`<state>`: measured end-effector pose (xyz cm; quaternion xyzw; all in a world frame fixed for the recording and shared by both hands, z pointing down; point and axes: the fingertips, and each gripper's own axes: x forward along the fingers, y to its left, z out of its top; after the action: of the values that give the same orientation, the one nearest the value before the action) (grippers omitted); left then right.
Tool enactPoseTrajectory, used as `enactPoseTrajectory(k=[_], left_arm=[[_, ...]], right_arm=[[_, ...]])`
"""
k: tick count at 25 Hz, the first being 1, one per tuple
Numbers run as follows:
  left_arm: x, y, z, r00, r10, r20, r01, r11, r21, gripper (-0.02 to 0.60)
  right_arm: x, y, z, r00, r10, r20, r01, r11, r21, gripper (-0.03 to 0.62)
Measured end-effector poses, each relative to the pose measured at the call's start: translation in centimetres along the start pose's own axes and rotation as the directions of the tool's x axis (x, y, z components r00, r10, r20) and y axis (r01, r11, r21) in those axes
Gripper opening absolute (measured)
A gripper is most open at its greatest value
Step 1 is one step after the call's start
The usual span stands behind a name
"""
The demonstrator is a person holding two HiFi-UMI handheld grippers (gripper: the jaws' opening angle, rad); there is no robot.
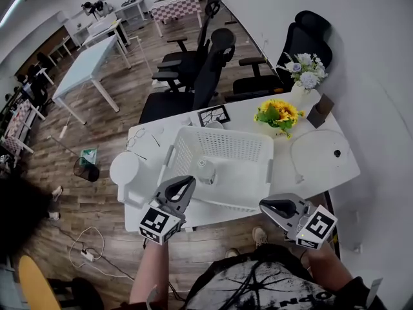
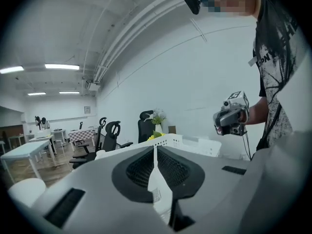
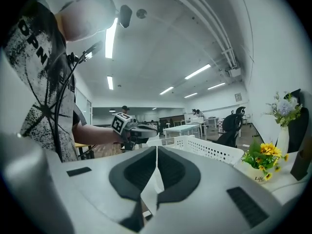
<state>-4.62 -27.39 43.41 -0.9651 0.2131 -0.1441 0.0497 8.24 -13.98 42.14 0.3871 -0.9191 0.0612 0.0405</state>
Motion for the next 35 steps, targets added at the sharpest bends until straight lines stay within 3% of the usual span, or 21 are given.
enactPoseTrajectory(k=[2, 6, 11, 16, 21, 26, 30, 35], left_arm=[[1.1, 0.6, -0.4, 0.999, 0.007, -0.041, -0.006, 1.0, 0.029, 0.022], [3.3, 1.7, -1.1, 0.993, 0.026, -0.115, -0.017, 0.997, 0.076, 0.106], [5.7, 3.0, -2.0, 0.974, 0.025, -0.225, 0.008, 0.989, 0.146, 0.158], [7.6, 3.1, -3.2, 0.946, -0.061, -0.318, 0.1, 0.989, 0.107, 0.186], [8.3, 2.4, -4.8, 0.894, -0.11, -0.434, 0.174, 0.978, 0.111, 0.19], [8.3, 3.1, -5.8, 0.866, -0.11, -0.488, 0.168, 0.983, 0.078, 0.19], [9.0, 3.2, -4.6, 0.872, -0.118, -0.475, 0.167, 0.984, 0.062, 0.19], [9.8, 3.1, -6.4, 0.824, -0.124, -0.552, 0.194, 0.978, 0.069, 0.19]], right_arm=[[-0.2, -0.7, 0.2, 1.0, 0.005, -0.005, -0.005, 1.0, -0.006, 0.025], [-0.8, -2.6, 0.5, 1.0, 0.005, -0.005, -0.005, 1.0, -0.011, 0.025], [-1.4, -4.7, 0.8, 1.0, 0.008, -0.004, -0.008, 1.0, -0.017, 0.025], [-1.6, -6.7, 0.9, 1.0, 0.007, 0.004, -0.007, 1.0, -0.009, 0.025], [-1.5, -7.9, 0.7, 1.0, 0.023, 0.001, -0.023, 1.0, 0.001, 0.025], [-1.3, -9.0, 0.7, 0.999, 0.044, 0.002, -0.044, 0.999, 0.004, 0.025], [-1.2, -9.9, 0.6, 0.998, 0.057, 0.009, -0.057, 0.998, 0.012, 0.025], [-1.0, -10.9, 0.3, 0.997, 0.071, 0.02, -0.071, 0.997, 0.02, 0.025]])
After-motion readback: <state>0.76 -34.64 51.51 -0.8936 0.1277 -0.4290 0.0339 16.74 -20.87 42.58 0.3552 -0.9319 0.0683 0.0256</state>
